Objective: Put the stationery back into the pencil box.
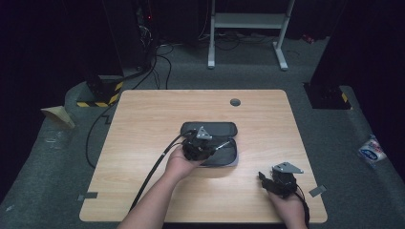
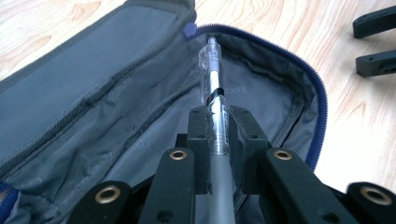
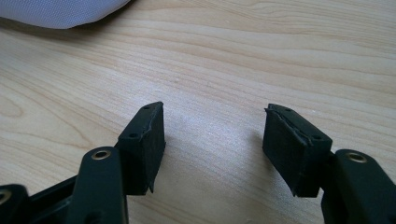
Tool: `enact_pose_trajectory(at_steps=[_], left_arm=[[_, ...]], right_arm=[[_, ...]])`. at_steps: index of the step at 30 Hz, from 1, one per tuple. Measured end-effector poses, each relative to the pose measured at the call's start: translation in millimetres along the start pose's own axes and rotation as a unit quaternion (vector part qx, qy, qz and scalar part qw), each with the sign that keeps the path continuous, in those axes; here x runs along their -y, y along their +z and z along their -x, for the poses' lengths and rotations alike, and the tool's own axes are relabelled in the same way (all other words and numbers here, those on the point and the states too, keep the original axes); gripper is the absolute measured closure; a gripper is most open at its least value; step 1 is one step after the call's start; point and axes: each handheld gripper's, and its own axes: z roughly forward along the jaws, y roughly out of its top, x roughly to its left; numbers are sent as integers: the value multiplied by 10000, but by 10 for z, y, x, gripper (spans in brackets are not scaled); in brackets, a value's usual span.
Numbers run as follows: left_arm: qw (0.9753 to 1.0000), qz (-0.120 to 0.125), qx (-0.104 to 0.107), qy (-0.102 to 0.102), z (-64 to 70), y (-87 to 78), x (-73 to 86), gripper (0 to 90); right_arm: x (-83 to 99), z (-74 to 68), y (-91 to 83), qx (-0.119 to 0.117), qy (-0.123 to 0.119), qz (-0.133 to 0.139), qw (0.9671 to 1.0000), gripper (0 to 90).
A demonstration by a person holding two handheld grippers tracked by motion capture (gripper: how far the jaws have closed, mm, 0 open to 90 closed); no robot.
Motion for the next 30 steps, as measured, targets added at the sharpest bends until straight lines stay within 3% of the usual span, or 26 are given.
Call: enact_pose_trajectory(at_steps=[11,26,30], left_arm=[[9996,-202,-43,188,11,35,24,791],[9997,-227,-52,119,-15,78,53,787],[9999,-140,-47,26,-32,49,39,725]], right_arm=[[0,-1,0,2,-1,-1,10000,384],[0,-3,0,6,1,-3,10000,385],[0,-1,0,1,1,-1,10000,385]])
